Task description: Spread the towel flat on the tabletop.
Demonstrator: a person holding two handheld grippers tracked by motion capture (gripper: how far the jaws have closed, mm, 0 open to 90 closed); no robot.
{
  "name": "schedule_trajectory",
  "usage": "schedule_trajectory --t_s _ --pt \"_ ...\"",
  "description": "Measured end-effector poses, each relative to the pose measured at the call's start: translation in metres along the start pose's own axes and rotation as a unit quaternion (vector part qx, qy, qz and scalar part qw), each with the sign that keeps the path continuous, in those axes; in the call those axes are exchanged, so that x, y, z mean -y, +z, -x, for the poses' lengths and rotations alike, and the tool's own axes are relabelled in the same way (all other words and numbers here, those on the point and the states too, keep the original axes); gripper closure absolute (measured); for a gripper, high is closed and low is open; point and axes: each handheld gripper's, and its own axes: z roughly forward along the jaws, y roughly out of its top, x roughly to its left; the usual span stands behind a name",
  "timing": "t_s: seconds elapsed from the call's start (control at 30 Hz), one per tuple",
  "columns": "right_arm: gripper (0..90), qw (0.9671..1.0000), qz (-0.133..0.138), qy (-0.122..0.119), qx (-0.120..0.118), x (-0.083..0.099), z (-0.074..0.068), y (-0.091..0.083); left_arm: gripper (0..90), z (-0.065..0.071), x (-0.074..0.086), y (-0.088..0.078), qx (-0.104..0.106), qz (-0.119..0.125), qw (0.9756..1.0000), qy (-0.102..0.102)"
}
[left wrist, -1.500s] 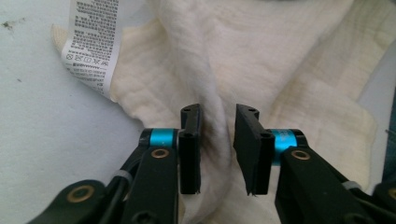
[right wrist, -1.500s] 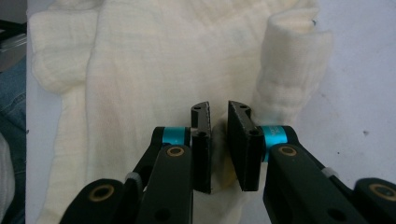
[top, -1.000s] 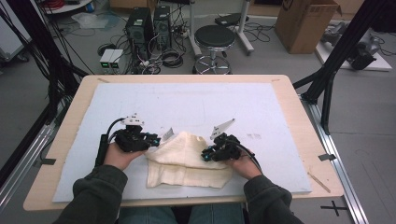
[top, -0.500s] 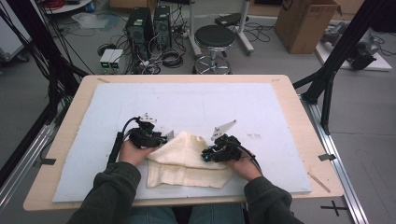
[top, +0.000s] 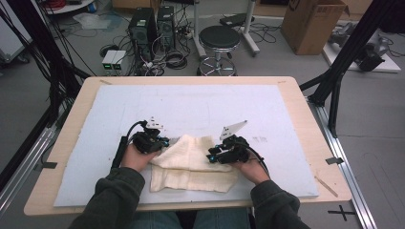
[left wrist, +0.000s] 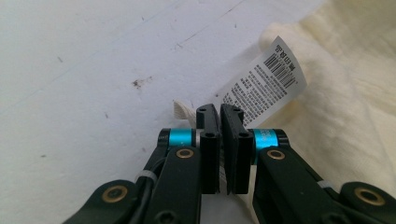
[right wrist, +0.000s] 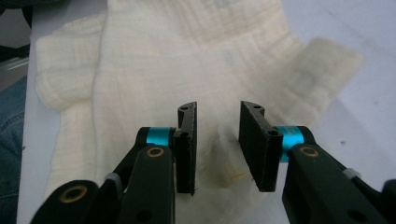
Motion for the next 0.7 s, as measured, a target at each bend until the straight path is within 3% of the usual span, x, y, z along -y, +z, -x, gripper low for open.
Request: schedule_trajectory --t_s 0.2,0.37,0.47,0.53,0.57,0.6,0.7 --pt "61.7 0.9990 0.034 0.018 0.024 -0.008 0.010 -0.015 85.6 -0.007 0.009 -0.021 -0.015 0.009 0.9998 -0.004" --pt "56.3 0.9964 0.031 0.060 0.052 -0.011 0.023 -0.010 85.7 -0.017 0.018 -0.035 -0.023 0.016 0.9995 -0.011" --pt "52.7 0.9952 0.022 0.078 0.056 -0.011 0.029 -0.001 85.6 -0.021 0.022 -0.041 -0.026 0.018 0.9994 -0.015" --pt "52.6 0.9948 0.025 0.090 0.039 -0.011 0.032 0.005 85.6 -0.023 0.024 -0.043 -0.026 0.020 0.9993 -0.019" --pt "55.6 0.9947 0.021 0.094 0.036 -0.011 0.032 0.007 85.6 -0.023 0.025 -0.044 -0.027 0.023 0.9991 -0.024" --pt "64.3 0.9956 0.015 0.088 0.031 -0.012 0.032 0.010 85.6 -0.024 0.025 -0.045 -0.026 0.023 0.9992 -0.022" --pt "82.5 0.9962 0.018 0.070 0.048 -0.017 0.026 0.009 85.6 -0.023 0.027 -0.048 -0.021 0.030 0.9991 -0.023"
